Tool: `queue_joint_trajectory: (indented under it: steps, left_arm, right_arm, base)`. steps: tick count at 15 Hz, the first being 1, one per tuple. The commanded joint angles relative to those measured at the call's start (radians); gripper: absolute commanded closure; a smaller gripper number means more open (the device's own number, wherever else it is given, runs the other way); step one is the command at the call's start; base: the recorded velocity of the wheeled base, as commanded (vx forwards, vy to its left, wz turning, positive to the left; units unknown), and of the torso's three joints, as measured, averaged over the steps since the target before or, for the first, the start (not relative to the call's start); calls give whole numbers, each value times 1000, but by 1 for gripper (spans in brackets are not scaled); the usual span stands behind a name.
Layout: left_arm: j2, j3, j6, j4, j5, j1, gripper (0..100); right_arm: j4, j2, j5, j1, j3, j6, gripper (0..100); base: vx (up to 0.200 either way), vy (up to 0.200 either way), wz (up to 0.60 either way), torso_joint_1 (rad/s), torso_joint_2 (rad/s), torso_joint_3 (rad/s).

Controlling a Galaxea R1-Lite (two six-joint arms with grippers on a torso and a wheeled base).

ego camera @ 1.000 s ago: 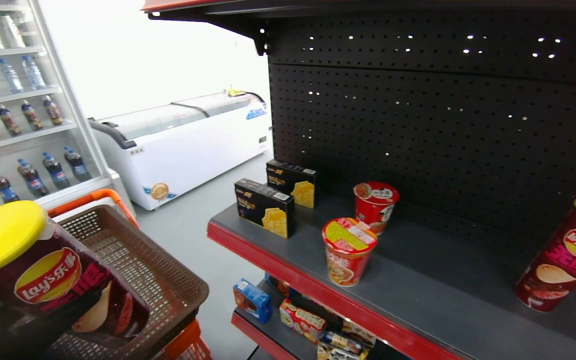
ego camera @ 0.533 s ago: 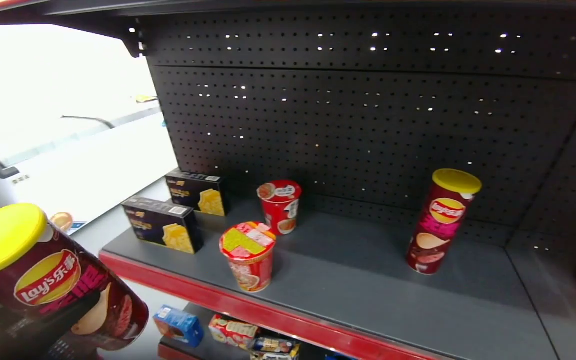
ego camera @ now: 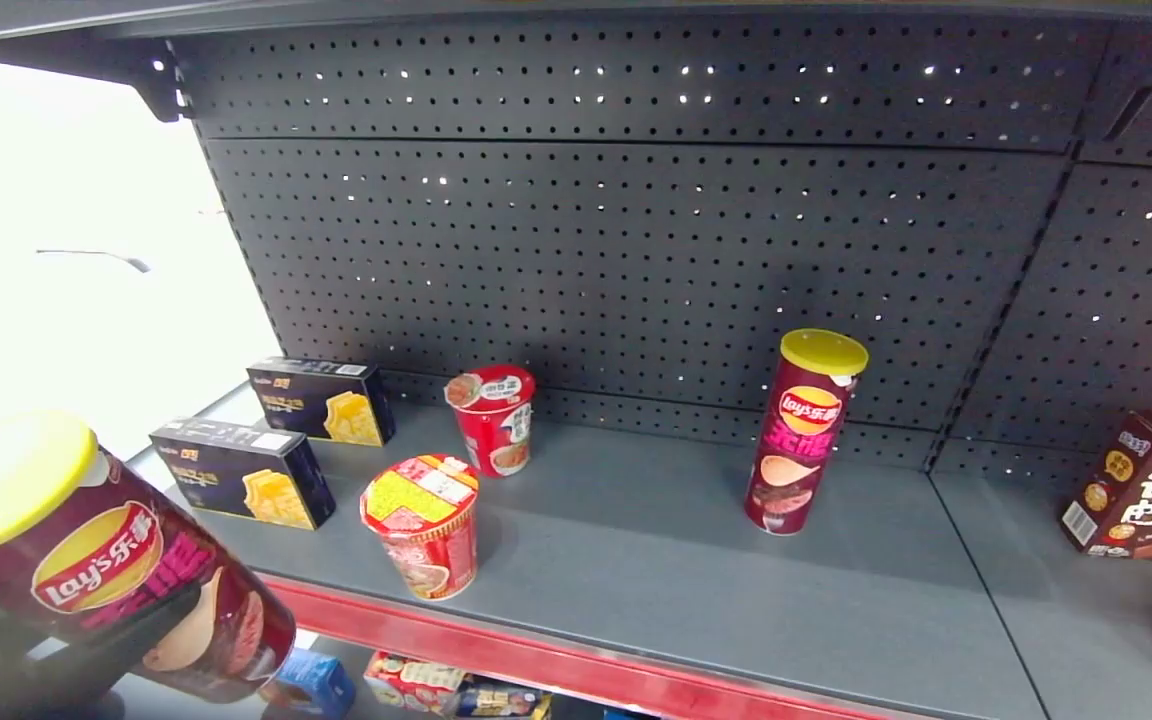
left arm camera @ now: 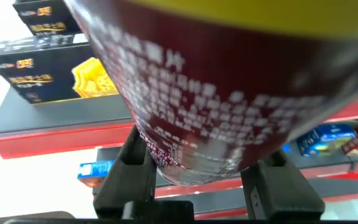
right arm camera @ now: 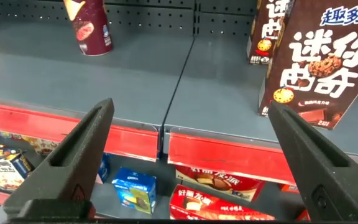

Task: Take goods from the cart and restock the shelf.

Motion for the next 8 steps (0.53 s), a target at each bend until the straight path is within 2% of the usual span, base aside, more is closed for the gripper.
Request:
queue_joint_trajectory:
  steps: [1, 6, 8]
  left_arm:
    - [1, -4, -1, -3, 13, 3, 100]
    - [-19, 25, 5, -3, 56, 3, 100]
    - [-71, 37, 11, 4, 125, -2, 100]
  right_arm:
    - [1, 0, 1, 0, 0, -1, 0]
    - [1, 0, 1, 0, 0, 1, 0]
    - [1, 0, -1, 0, 0, 1, 0]
  base:
    - [0, 0, 0, 0, 0, 0]
    - [0, 0, 0, 0, 0, 0]
    - [0, 0, 0, 0, 0, 0]
